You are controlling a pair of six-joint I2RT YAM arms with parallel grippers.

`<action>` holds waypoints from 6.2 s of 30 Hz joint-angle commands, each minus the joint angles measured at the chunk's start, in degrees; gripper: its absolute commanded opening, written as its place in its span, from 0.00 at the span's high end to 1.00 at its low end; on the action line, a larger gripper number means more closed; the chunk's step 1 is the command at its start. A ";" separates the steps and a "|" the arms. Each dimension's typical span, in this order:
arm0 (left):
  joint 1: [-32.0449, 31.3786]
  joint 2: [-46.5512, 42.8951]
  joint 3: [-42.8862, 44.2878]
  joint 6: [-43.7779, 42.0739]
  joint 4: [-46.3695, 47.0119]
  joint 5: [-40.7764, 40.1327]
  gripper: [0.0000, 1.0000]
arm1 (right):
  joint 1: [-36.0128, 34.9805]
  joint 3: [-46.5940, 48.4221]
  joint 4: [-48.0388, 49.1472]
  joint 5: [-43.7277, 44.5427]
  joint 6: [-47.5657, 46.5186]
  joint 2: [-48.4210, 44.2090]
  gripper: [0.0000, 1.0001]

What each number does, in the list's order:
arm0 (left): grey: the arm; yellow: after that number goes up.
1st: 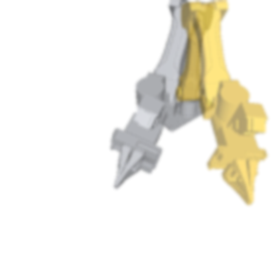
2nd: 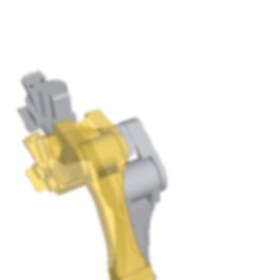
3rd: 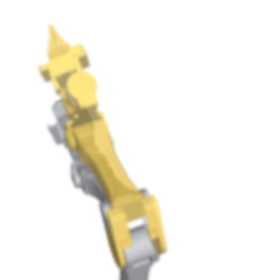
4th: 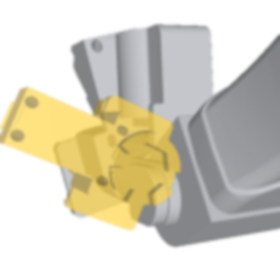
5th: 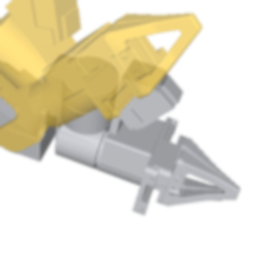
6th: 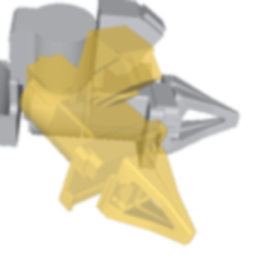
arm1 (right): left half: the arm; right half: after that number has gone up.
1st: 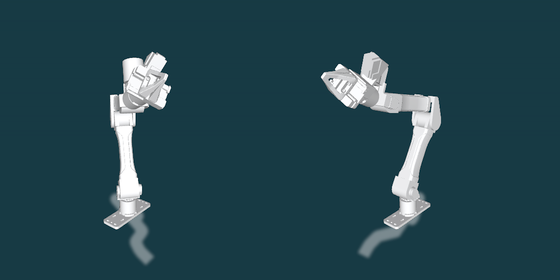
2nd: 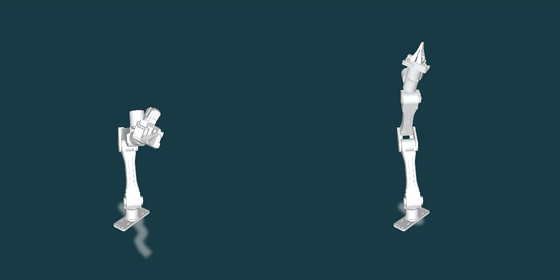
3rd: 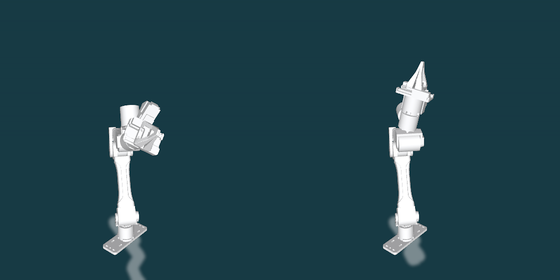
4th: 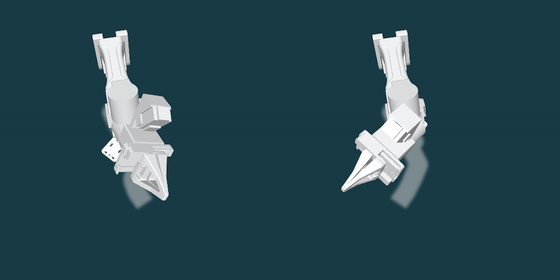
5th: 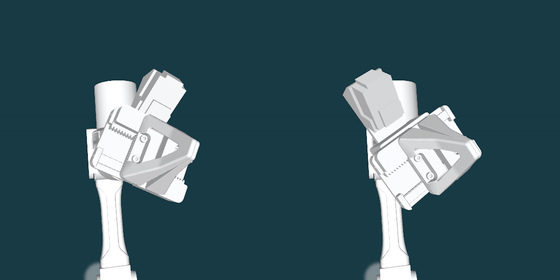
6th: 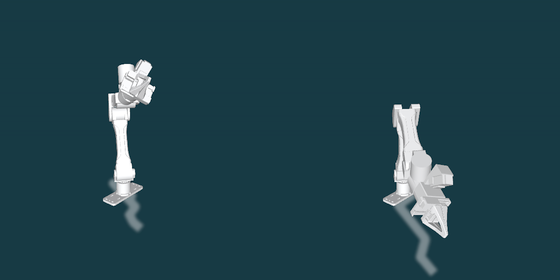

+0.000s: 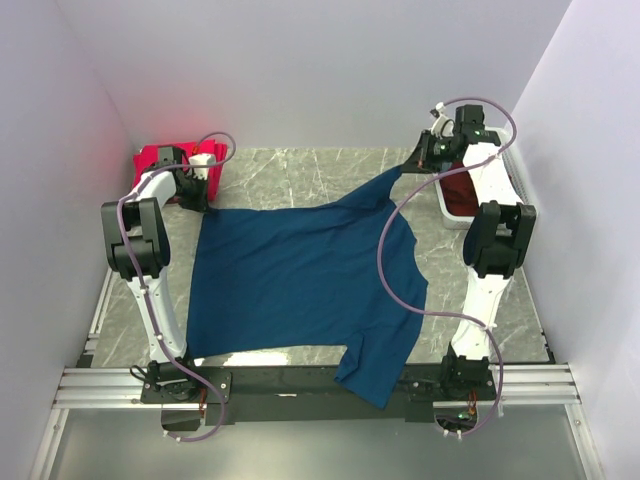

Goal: Fold and stack the t-shirts
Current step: Fold the tshirt

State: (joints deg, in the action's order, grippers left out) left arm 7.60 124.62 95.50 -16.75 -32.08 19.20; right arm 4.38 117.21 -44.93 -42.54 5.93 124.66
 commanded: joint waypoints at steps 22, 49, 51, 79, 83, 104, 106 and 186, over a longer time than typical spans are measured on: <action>-0.74 -0.43 6.98 2.07 1.40 0.49 0.64 | 0.98 3.64 8.72 5.63 4.61 5.77 1.00; -1.53 3.09 4.43 -1.26 -0.09 -1.89 0.63 | 1.42 3.82 7.40 5.46 3.47 6.21 1.00; -1.53 3.09 4.43 -1.44 -0.27 -1.98 0.66 | 1.59 4.17 7.14 5.19 3.12 6.47 1.00; -4.08 -4.47 6.54 8.93 16.42 -1.00 1.00 | 2.83 12.52 14.43 5.90 6.98 10.61 1.00; -3.64 -4.91 6.45 8.49 16.87 -1.01 1.00 | 2.65 10.59 14.78 4.93 8.57 8.67 1.00; 0.58 -12.29 -2.78 -0.29 16.17 8.92 1.00 | 3.35 -10.59 8.55 -6.67 13.84 -8.29 1.00; 0.58 -13.69 -4.09 -1.70 16.08 9.80 1.00 | 3.35 -12.87 7.75 -7.55 13.40 -10.21 1.00; 2.60 -27.24 -37.33 -35.19 13.18 8.48 0.99 | 7.92 -47.24 -16.86 -14.85 -12.09 -21.65 1.00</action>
State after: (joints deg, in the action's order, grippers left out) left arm 10.41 96.82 55.55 -52.62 -18.35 27.09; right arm 12.27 67.72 -60.64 -54.87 -5.02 102.78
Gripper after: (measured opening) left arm 0.027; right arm 0.009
